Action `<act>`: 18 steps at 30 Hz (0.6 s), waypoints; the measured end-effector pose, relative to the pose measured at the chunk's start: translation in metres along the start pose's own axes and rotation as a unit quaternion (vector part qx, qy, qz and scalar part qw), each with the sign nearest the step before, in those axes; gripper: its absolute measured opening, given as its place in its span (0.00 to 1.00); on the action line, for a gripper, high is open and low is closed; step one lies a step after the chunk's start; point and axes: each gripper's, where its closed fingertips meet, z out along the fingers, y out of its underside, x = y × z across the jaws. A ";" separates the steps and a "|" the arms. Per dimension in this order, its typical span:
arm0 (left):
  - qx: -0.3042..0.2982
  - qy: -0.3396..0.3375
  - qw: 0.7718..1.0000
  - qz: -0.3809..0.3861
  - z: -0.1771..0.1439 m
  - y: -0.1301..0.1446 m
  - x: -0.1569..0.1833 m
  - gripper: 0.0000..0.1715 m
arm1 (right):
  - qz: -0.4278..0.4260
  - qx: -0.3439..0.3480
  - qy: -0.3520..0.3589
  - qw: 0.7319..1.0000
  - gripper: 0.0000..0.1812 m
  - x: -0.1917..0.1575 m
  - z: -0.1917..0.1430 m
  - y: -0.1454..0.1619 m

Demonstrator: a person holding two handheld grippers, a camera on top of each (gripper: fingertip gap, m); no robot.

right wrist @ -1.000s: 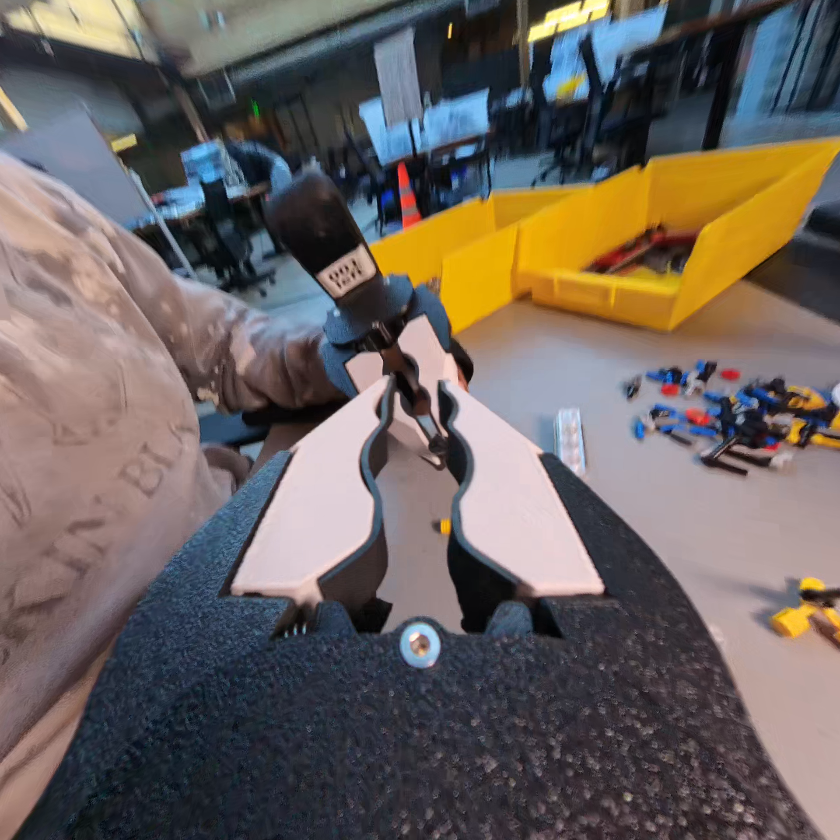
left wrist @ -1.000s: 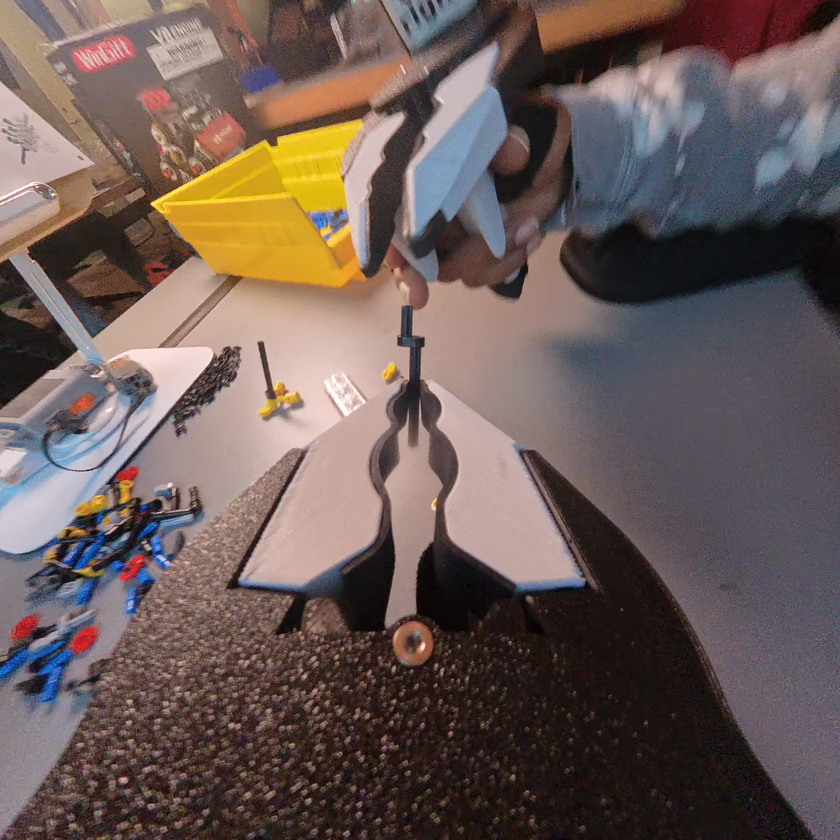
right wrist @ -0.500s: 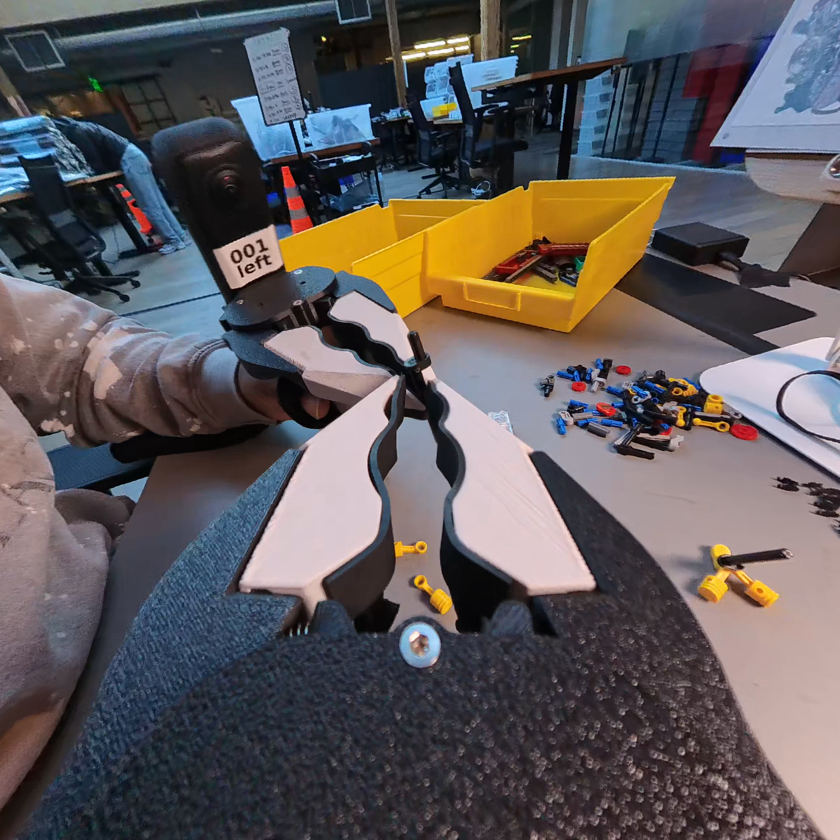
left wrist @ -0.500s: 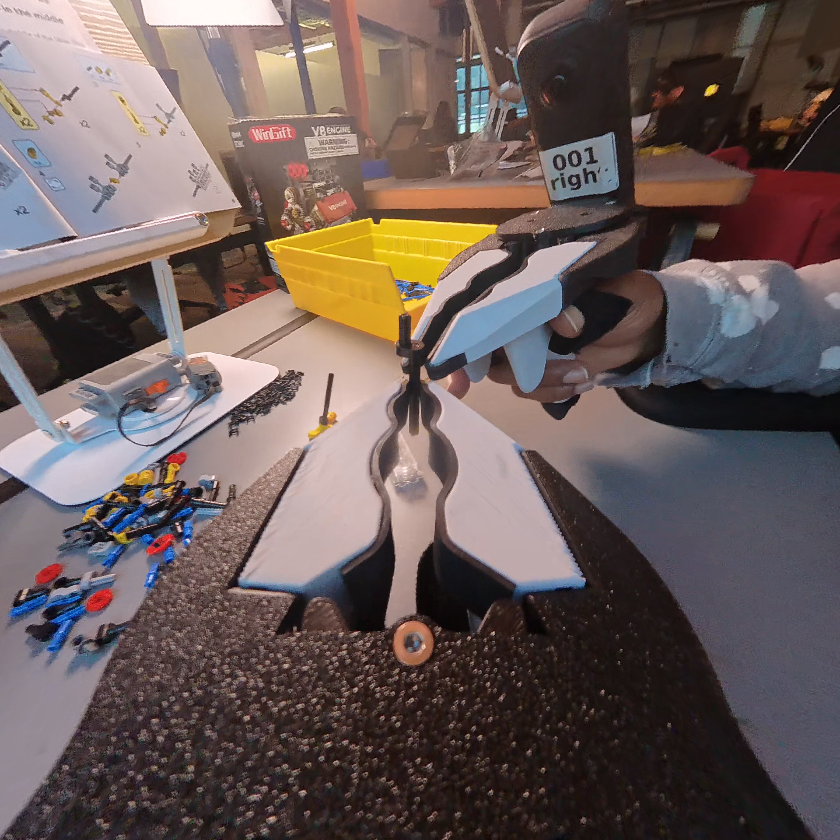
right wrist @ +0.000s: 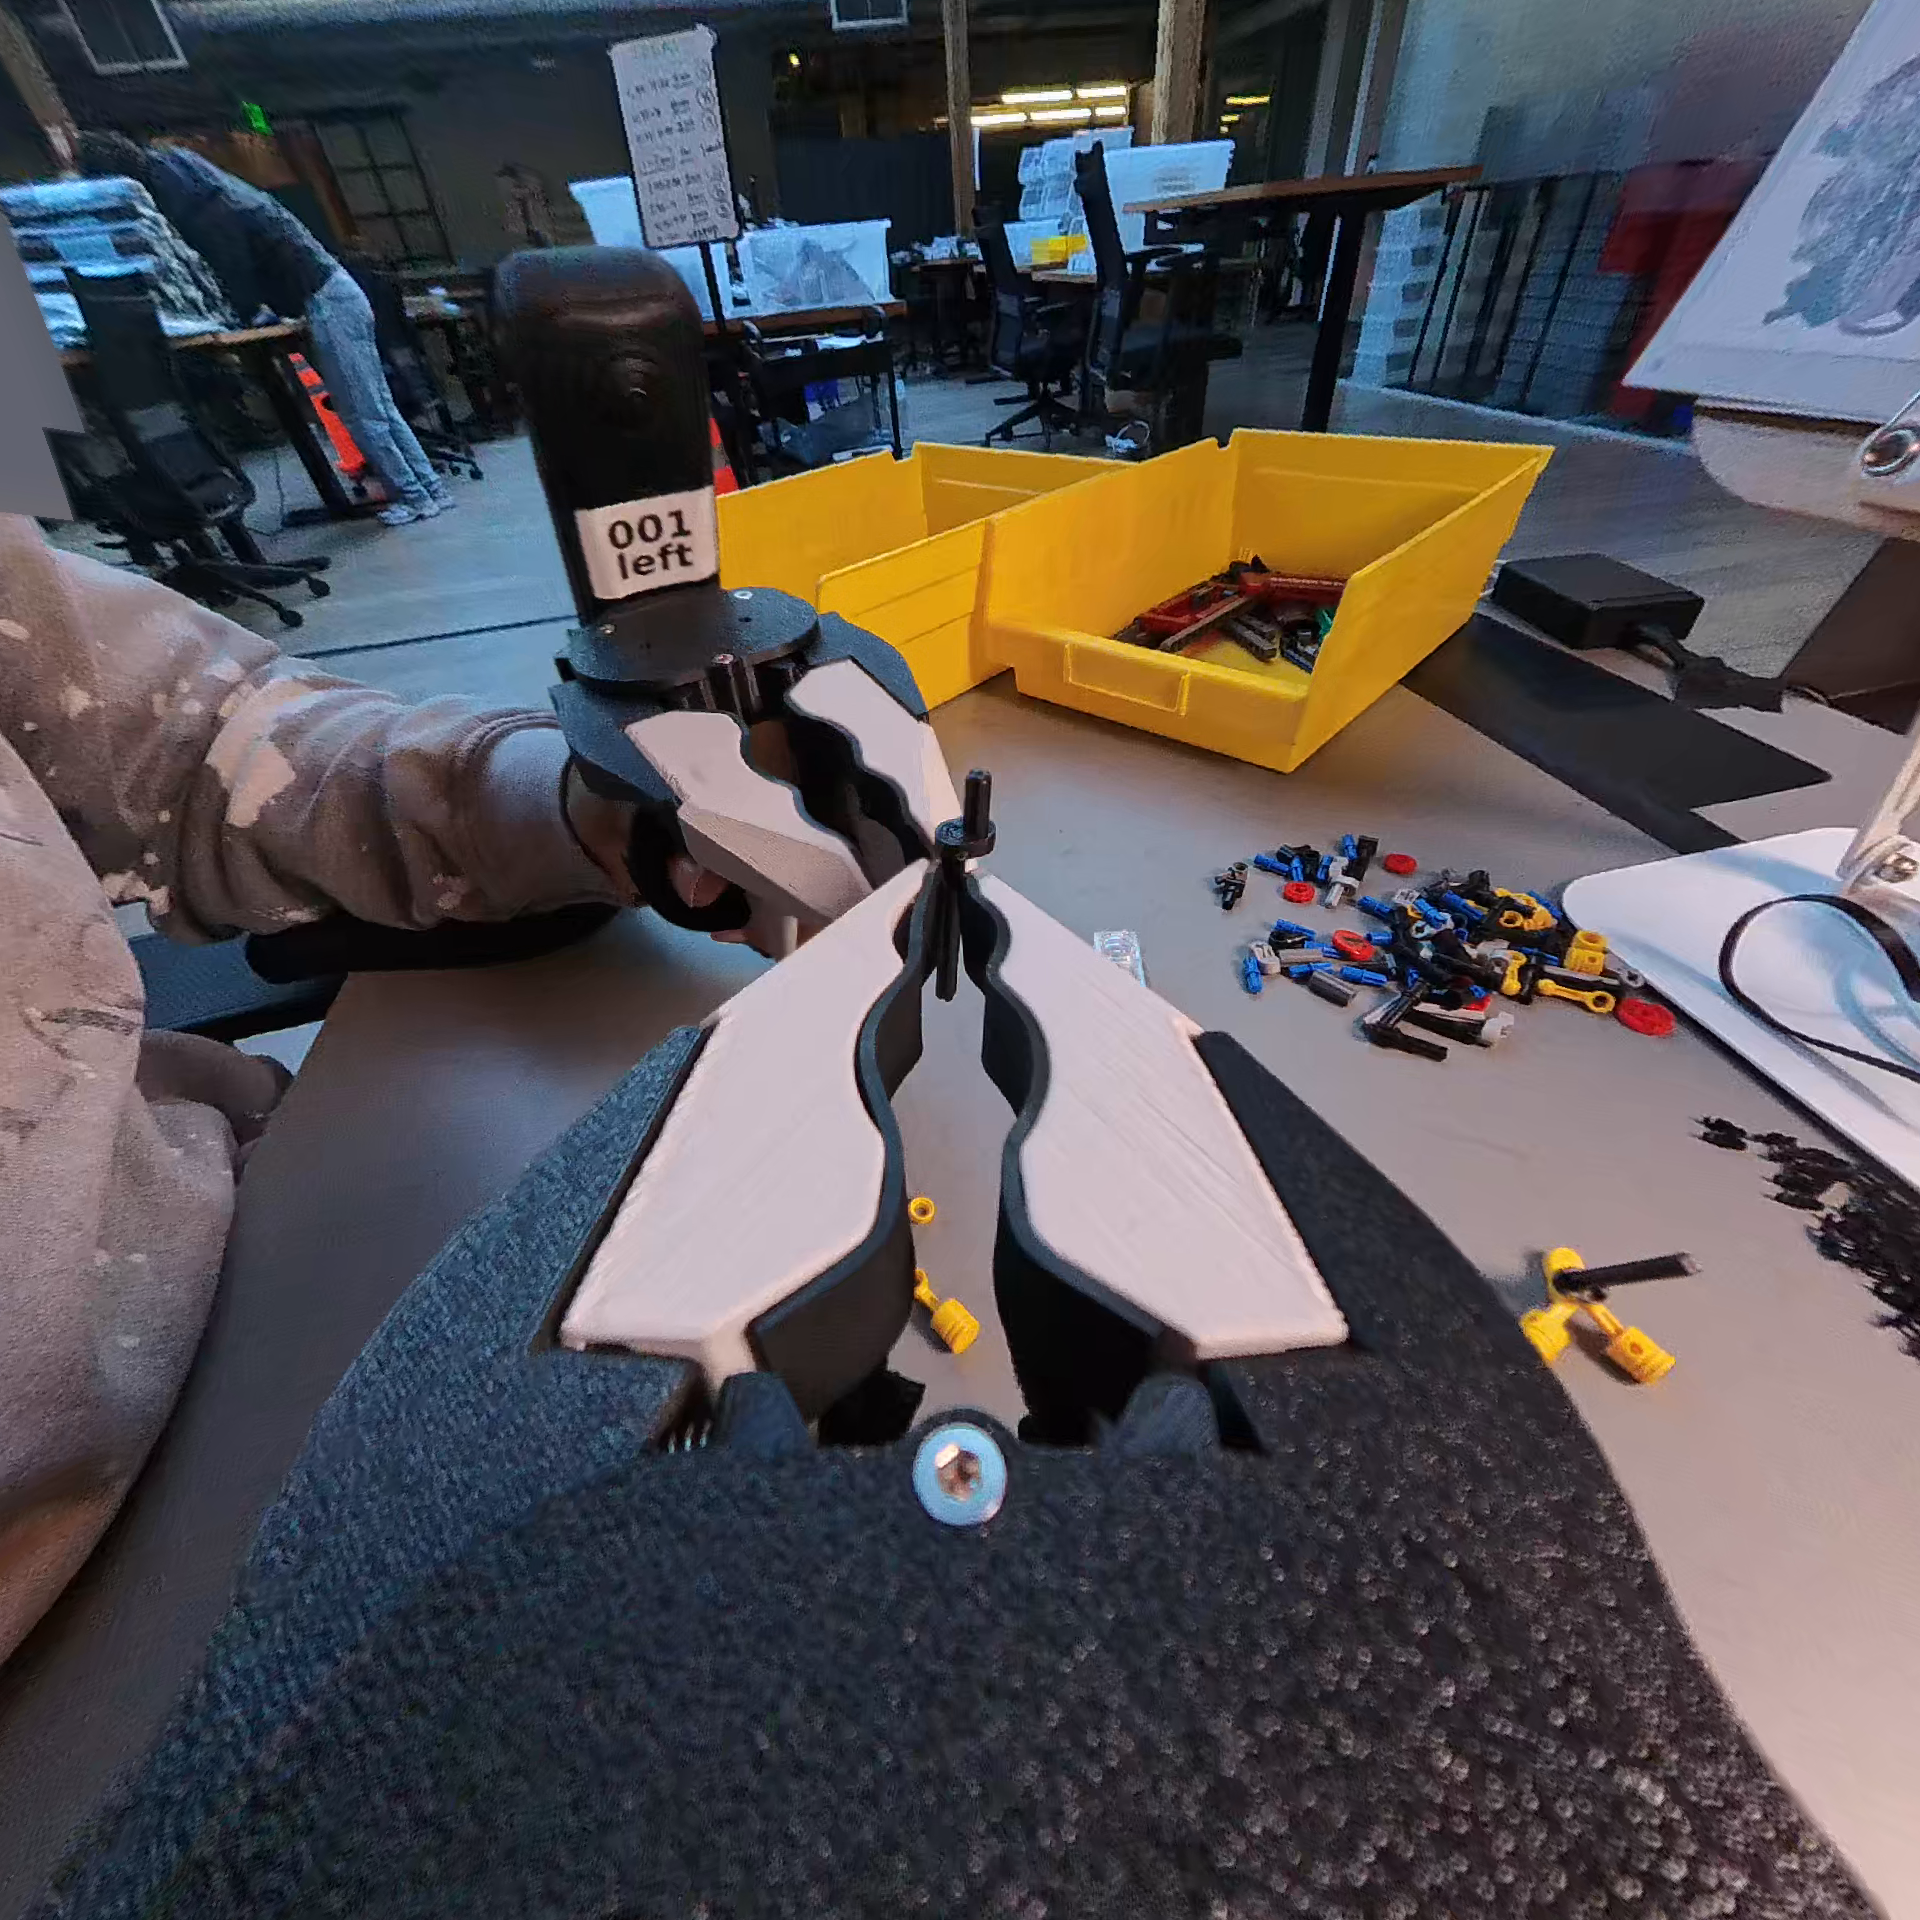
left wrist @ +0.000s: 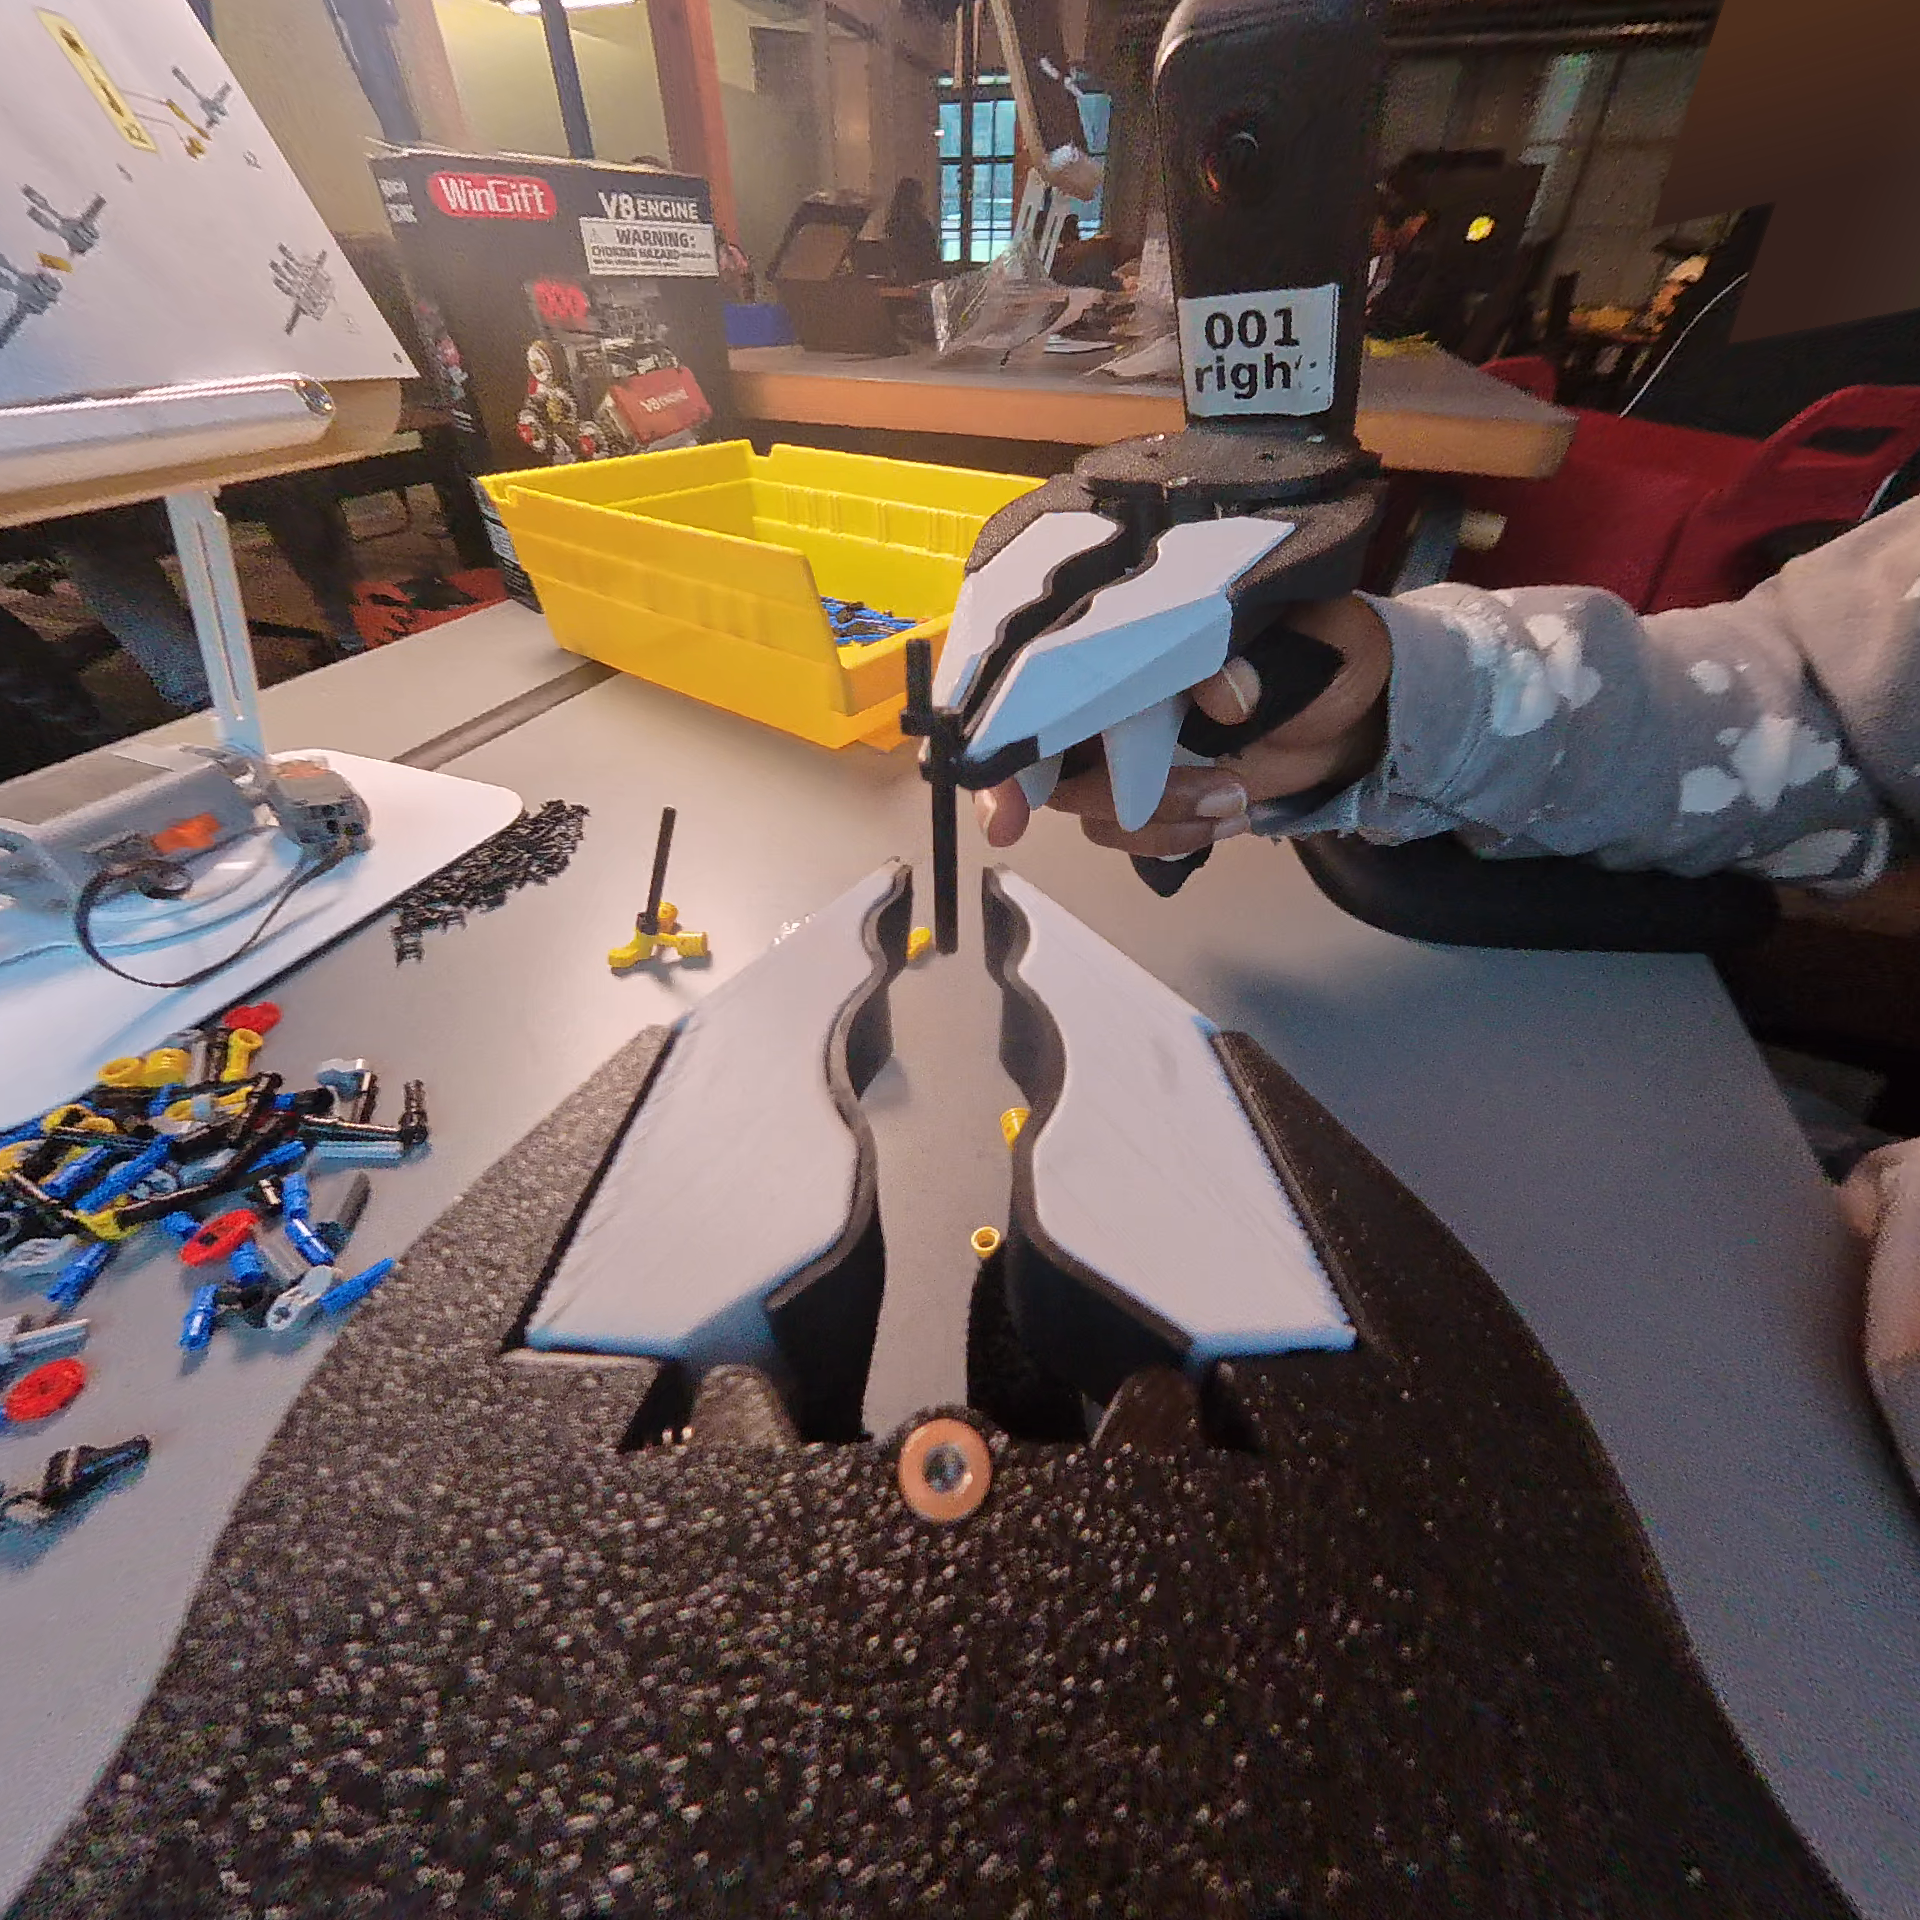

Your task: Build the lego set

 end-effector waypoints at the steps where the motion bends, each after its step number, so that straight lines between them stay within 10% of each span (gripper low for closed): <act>1: 0.008 0.007 1.000 -0.016 -0.002 -0.003 -0.001 0.10 | -0.003 0.001 -0.006 1.000 0.02 0.000 -0.003 -0.002; 11: 0.027 0.117 0.988 -0.096 -0.005 -0.008 0.022 0.13 | -0.024 -0.073 -0.093 0.993 0.02 -0.031 0.004 0.031; 18: -0.022 0.058 0.997 -0.048 -0.003 0.006 0.007 0.02 | -0.026 -0.098 -0.043 0.994 0.04 -0.002 -0.002 0.041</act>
